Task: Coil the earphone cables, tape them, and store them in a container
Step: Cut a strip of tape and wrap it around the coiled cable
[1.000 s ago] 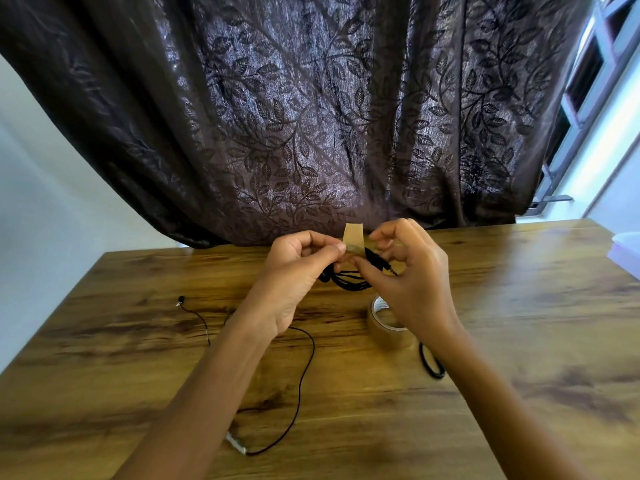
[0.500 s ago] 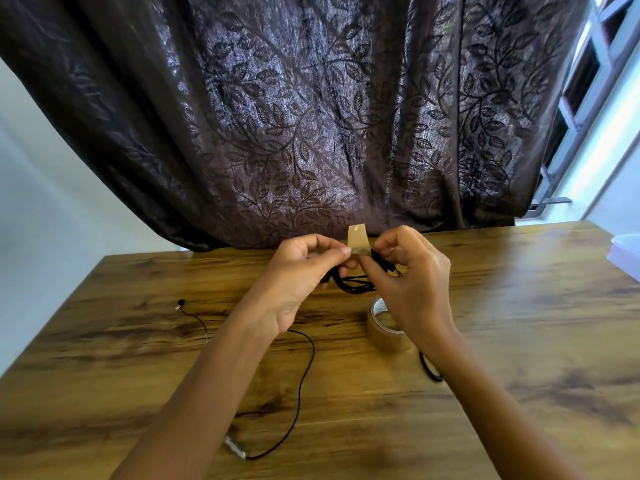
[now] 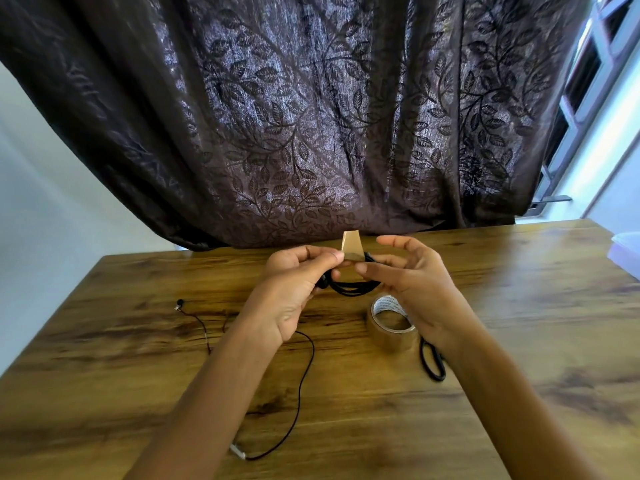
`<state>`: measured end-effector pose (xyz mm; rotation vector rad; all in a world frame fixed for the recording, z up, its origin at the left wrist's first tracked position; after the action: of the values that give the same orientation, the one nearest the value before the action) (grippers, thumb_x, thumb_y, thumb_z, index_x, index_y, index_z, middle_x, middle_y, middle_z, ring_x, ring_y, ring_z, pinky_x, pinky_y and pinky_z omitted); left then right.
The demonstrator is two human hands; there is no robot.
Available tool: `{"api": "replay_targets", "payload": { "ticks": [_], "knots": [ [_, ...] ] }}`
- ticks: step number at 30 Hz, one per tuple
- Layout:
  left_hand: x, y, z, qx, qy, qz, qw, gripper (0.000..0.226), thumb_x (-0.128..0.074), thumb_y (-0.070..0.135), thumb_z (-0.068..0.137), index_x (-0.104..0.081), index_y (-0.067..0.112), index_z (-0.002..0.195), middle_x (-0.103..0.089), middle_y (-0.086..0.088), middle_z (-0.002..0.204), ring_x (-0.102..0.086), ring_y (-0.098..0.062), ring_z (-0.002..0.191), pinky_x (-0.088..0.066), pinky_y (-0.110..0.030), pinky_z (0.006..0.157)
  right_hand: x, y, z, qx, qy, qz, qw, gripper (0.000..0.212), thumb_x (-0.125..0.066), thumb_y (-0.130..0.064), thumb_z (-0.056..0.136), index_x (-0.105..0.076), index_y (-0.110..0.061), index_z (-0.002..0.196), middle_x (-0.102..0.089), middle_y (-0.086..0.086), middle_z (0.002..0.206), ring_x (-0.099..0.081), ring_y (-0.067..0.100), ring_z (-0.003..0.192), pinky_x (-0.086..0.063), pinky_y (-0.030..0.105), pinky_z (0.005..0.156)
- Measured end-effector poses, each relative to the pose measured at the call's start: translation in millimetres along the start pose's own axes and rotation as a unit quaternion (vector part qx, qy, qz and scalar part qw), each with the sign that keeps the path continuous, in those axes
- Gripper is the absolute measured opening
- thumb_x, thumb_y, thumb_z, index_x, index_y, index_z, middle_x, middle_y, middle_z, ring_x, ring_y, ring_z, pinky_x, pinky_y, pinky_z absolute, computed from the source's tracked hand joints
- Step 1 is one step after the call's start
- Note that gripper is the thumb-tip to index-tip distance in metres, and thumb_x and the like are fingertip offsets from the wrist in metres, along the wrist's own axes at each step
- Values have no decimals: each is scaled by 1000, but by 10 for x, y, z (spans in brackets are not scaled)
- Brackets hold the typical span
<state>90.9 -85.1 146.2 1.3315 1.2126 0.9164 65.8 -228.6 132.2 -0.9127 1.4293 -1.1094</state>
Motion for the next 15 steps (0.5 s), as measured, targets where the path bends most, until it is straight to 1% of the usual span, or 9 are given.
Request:
{"api": "replay_targets", "payload": {
  "ticks": [1,3,5,9,11,13,15],
  "knots": [
    [3,-4,-6,0,3,-4,1000,5,-64,7,83,-64,10,79,-66,7,58,-54,2,49,-38,-8,42,1,8,-3,-13,0,24,1000,68,-75,-4,53,-48,-8,115,-71,12,86,-66,21,77,-47,30,77],
    [7,-13,-11,2,8,-11,1000,7,-64,6,82,-64,11,77,-64,9,54,-54,2,48,-37,-8,41,2,25,-9,-31,1,52,998,71,-74,-4,50,-49,-7,116,-70,11,88,-62,23,79,-43,31,75],
    [4,-20,-15,2,10,-18,1000,9,-64,6,82,-63,13,76,-62,10,53,-54,3,47,-37,-8,41,-3,47,-12,-36,-11,75,996,67,-72,-3,52,-50,-6,115,-70,6,85,-62,19,76,-43,28,70],
    [-5,-31,-9,-7,18,-22,1000,11,-64,7,82,-63,15,75,-61,12,52,-52,2,50,-37,-11,46,-19,79,-5,-32,-42,108,993,53,-69,-2,58,-54,-10,108,-70,-1,81,-64,9,67,-48,18,60],
    [-7,-44,-5,-13,23,-22,999,13,-65,7,81,-62,17,73,-61,12,52,-51,1,51,-36,-15,51,-17,98,5,-32,-47,113,992,48,-68,-2,60,-55,-11,105,-69,-3,80,-63,7,63,-47,18,56],
    [-4,-58,-7,-23,28,-15,999,12,-67,8,80,-63,17,73,-62,12,54,-52,1,51,-37,-15,53,-3,103,7,-25,-52,108,992,46,-68,-4,62,-55,-12,105,-69,-3,80,-62,7,63,-46,21,60],
    [-5,-59,-12,-39,28,-7,999,9,-67,9,80,-64,17,75,-63,11,57,-53,2,52,-40,-12,53,12,88,-4,-2,-63,93,994,46,-68,-5,63,-56,-11,107,-67,2,85,-62,9,67,-47,23,64]
  ]
}}
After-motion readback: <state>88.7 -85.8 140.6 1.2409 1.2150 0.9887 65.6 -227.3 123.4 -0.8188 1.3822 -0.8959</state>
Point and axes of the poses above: each hand's wrist, its own z-axis towards the middle knuckle, its own x-axis out of the back of the hand, y = z × x, the point moved 4 cm from there along z, towards the middle knuckle
